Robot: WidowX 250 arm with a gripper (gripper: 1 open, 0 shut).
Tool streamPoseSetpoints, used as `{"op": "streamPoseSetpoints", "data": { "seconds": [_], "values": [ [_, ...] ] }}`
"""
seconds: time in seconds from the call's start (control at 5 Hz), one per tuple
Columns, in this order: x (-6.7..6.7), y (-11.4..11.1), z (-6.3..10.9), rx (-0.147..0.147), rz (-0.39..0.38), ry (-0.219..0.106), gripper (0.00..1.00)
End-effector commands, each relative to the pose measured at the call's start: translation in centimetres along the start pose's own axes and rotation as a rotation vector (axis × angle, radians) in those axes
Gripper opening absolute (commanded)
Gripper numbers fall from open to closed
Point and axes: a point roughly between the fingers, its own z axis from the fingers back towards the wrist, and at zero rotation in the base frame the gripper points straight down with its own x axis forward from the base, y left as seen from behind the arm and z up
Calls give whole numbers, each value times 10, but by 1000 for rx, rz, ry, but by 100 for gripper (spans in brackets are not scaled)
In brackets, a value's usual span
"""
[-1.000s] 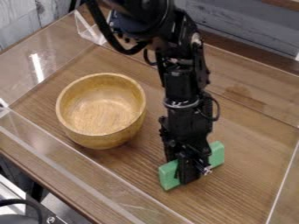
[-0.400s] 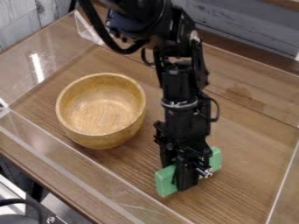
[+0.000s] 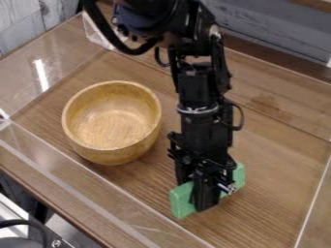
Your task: Put the green block in the brown bowl
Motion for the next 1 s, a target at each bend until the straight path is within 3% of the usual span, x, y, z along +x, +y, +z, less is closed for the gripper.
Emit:
{"op": "streamPoseSetpoints", "data": {
  "seconds": [0.0,0.4,0.6,0.8],
  "values": [
    [6,-3,18,9,2,-60,0],
    [-9,-6,39,-26,52,-71,0],
    [-17,-7,59,-41,86,-94,0],
    [-32,-7,111,-40,160,-164,0]
  ]
}}
